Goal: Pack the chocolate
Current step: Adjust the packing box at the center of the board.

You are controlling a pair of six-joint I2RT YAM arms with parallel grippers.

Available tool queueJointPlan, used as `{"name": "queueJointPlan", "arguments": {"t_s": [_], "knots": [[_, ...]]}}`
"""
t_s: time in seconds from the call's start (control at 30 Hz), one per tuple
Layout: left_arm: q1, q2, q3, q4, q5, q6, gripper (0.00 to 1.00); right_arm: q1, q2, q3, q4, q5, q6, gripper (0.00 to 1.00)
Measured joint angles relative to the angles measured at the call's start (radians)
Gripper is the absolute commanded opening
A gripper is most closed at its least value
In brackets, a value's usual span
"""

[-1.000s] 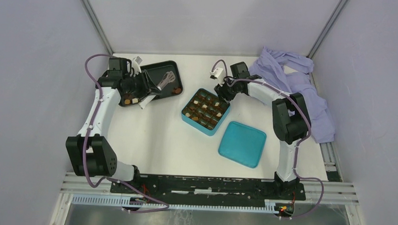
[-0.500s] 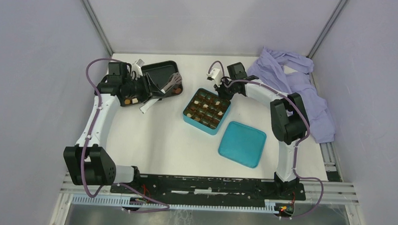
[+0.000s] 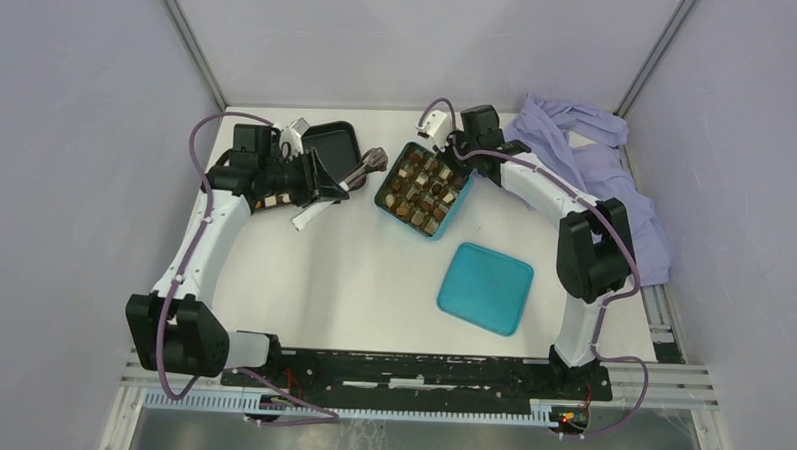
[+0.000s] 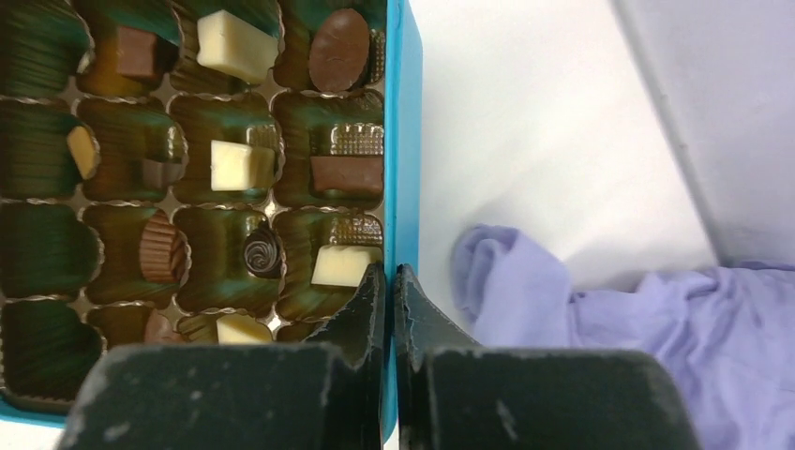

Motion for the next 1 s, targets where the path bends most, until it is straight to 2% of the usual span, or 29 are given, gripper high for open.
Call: {"name": "queueJointPlan", "arguments": {"t_s": [0.4, 0.73, 1.0], "knots": [[-0.064, -0.031, -0.066, 0.066, 0.044, 0.002, 0.02, 0.011, -0.032, 0.005, 0.016, 0.047, -0.019, 0.0], [-0.147, -0.032, -0.136, 0.062, 0.042, 0.016, 0.02, 0.01, -0.015, 0.004, 0.017, -0.009, 0.025, 0.0], [-0.246, -0.031, -0.146, 0.054, -0.022, 0.022, 0.02, -0.003, 0.051, -0.004, 0.045, -0.069, 0.07, 0.0]]}}
